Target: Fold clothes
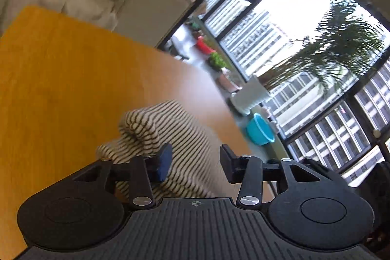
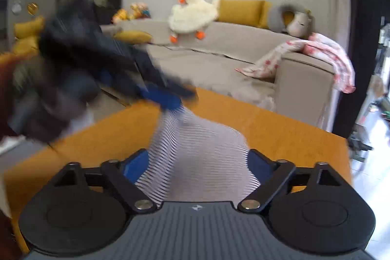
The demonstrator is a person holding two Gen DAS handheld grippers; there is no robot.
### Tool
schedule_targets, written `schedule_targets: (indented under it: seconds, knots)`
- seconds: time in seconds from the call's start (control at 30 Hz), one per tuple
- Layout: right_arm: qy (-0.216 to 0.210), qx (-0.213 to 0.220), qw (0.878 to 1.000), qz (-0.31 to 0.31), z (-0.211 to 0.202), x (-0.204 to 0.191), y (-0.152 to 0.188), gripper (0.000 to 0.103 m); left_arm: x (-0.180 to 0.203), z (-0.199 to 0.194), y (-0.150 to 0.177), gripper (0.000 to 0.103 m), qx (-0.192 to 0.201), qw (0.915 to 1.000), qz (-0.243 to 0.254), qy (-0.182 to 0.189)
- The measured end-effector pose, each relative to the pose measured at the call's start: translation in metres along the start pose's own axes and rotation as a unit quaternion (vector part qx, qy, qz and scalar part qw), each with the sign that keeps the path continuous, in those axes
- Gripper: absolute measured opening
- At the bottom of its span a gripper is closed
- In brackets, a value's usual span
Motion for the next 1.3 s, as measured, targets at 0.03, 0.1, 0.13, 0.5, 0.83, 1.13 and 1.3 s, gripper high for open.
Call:
schedule_targets:
  seconds: [0.03,0.1,0.13,0.5,0.83,1.13,1.3]
  knots:
    - [-0.028,-0.009,1.000,0.003,0.003,-0.005,0.000,0.075,-0.007,-0.001,0.003,0.017,0.001,0.9999,-0.013,0.002]
    - [-0.075,-0.058,0.995,0.010,0.024,-0.016,0.011,0.072,-0.018,-0.006,0.007,0.015,0.006,0.9992,-0.039,0.010]
    - [-0.075,-0.084,0.994,0.009,0.038,-0.020,0.023,0.072,-0.024,-0.009,0.009,0.015,0.008,0.9985,-0.052,0.014]
    - [-0.037,-0.073,0.995,-0.064,0.050,-0.046,0.041,0.090,0.017,-0.027,0.013,0.089,-0.016,0.9964,-0.081,-0.021]
    - [-0.067,-0.112,0.988,-0.081,-0.003,0.001,0.038,0.090,0.034,0.021,0.035,0.074,-0.049,0.9960,0.011,-0.074]
    - [-0.058,-0.078,0.975,0.201,0.034,0.115,-0.009,0.074,0.039,0.020,0.041,0.074,-0.046,0.9952,0.036,-0.078]
    - [-0.074,-0.079,0.975,0.193,0.050,0.112,-0.016,0.064,0.038,0.019,0.044,0.074,-0.047,0.9948,0.039,-0.082]
Point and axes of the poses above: each gripper's, at about its wrist camera, not at the fingertips, and z roughly the way its jaws point, x to its right, y to its underside, the point moved 4 cm from there along z, roughly the way its jaws point, and after that the axes turned 9 degrees about -x, right-handed, at the moved point
